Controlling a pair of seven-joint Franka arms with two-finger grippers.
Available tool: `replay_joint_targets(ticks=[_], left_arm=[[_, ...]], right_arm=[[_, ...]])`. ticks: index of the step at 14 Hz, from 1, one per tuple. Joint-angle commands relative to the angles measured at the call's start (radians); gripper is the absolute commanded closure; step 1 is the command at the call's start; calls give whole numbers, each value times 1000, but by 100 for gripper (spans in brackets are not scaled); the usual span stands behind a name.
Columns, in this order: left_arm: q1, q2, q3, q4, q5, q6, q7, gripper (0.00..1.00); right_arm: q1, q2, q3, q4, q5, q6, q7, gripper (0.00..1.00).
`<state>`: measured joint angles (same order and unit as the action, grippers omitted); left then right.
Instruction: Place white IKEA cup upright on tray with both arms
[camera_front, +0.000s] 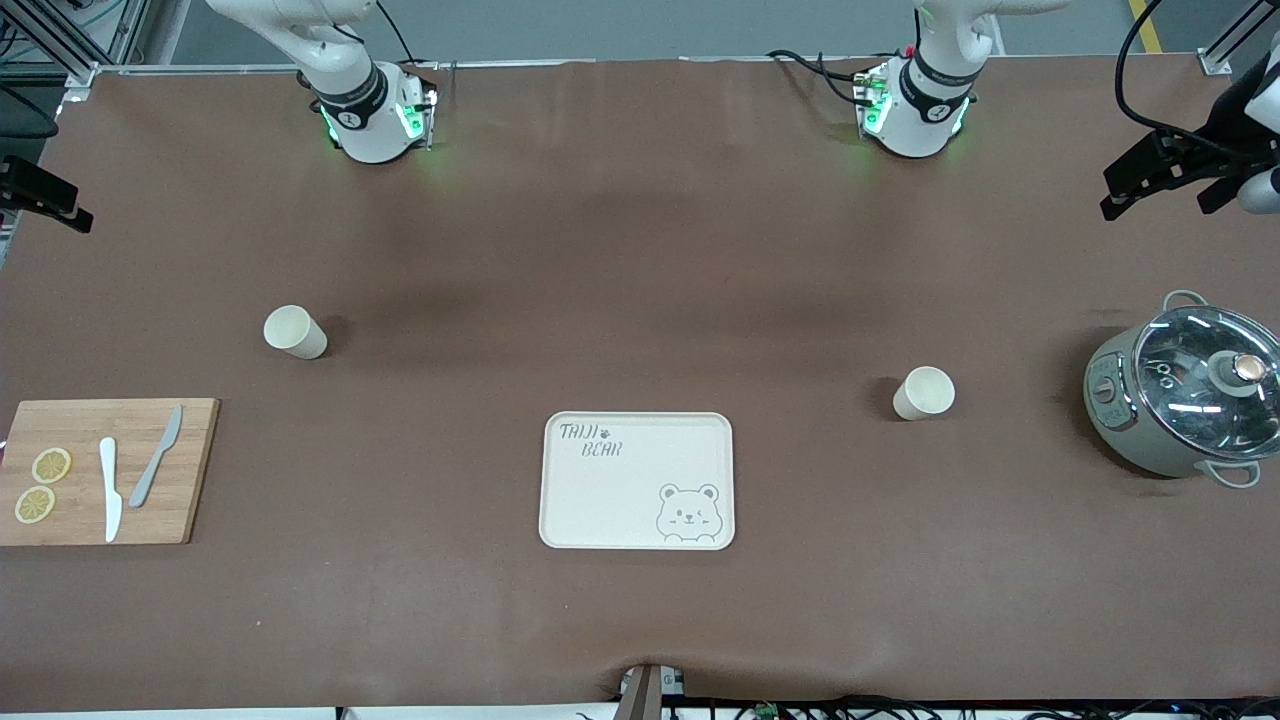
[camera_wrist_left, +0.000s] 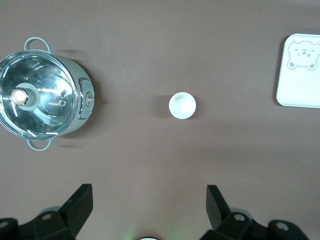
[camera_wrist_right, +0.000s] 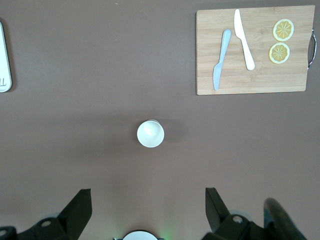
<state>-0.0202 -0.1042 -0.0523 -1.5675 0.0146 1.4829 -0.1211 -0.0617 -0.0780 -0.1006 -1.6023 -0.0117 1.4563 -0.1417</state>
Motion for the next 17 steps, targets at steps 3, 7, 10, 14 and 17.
replay_joint_targets(ticks=[3, 7, 10, 14, 17], left_arm=[[8, 5, -6, 17, 22, 0, 14, 0], [9, 37, -1, 21, 22, 5, 12, 0], [8, 78, -1, 6, 24, 34, -9, 0], [6, 116, -3, -57, 22, 123, -40, 0], [0, 127, -6, -164, 22, 253, -57, 0]], right_arm=[[-15, -9, 9, -4, -4, -8, 7, 0], [-15, -9, 9, -4, -4, -8, 7, 0], [-15, -9, 9, -4, -4, -8, 7, 0], [-15, -9, 9, -4, -4, -8, 7, 0], [-15, -9, 9, -4, -4, -8, 7, 0]])
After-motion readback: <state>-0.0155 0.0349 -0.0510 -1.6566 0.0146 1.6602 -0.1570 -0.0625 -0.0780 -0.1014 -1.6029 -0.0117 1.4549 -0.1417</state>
